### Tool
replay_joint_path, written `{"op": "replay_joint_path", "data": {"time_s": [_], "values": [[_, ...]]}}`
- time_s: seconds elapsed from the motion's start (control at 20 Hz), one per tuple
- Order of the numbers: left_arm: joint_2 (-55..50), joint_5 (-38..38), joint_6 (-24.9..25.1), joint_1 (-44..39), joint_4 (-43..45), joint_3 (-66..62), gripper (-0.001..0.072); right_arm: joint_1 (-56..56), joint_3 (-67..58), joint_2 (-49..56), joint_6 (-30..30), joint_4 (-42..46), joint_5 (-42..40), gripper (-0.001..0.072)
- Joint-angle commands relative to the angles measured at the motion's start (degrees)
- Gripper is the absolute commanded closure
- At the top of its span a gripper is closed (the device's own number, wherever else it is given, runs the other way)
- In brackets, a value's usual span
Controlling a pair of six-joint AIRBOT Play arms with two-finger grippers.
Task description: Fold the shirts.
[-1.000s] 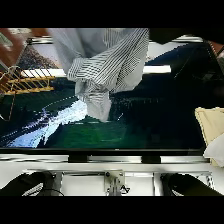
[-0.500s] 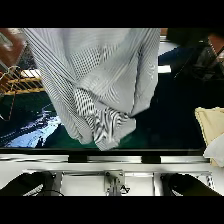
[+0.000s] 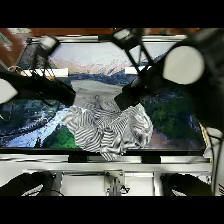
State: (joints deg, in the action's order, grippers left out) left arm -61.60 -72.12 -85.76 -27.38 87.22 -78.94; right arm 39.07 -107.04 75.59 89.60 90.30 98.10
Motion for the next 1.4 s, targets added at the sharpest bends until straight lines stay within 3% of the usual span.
{"op": "replay_joint_path", "data": {"time_s": [0.0,0.1,0.15,0.25,0.3,0.45,0.55,0.85,1.15,1.35], "values": [[-1.2,5.0,-1.1,0.0,-3.0,13.2,0.065,0.0,0.9,6.4,-3.0,3.4,3.7,0.0632],[-1.2,8.2,-1.1,0.0,-5.4,16.4,0.0647,0.0,0.9,8.3,-3.8,4.6,3.7,0.0632],[-1.2,9.0,-1.1,0.0,-5.9,17.0,0.0598,0.0,0.9,8.7,-4.0,4.8,3.7,0.0632],[-1.2,9.4,-0.6,0.0,-5.8,16.9,0.0276,-0.1,0.8,8.7,-4.2,4.7,3.8,0.0632],[-1.2,9.6,0.8,0.1,-5.8,16.8,0.0227,-0.1,0.8,8.8,-4.2,4.8,3.9,0.0632],[-1.1,10.1,6.9,0.2,-5.9,16.8,0.0199,-0.1,0.8,8.8,-4.1,4.7,3.8,0.0632],[-1.2,11.1,9.2,0.2,-6.3,16.8,0.0023,-0.1,0.8,8.8,-4.1,4.7,3.5,0.0632],[-1.0,18.8,11.1,0.2,-6.3,16.8,-0.0013,-0.1,0.8,8.8,-3.7,4.7,3.5,0.0632],[-3.9,21.6,23.4,-2.4,-16.8,16.8,-0.0013,-0.1,0.8,8.8,-3.3,4.7,3.5,0.0632],[-7.4,21.2,24.5,-4.2,-16.8,16.8,-0.001,-0.1,0.8,8.8,-3.0,4.7,3.6,0.0632]]}}
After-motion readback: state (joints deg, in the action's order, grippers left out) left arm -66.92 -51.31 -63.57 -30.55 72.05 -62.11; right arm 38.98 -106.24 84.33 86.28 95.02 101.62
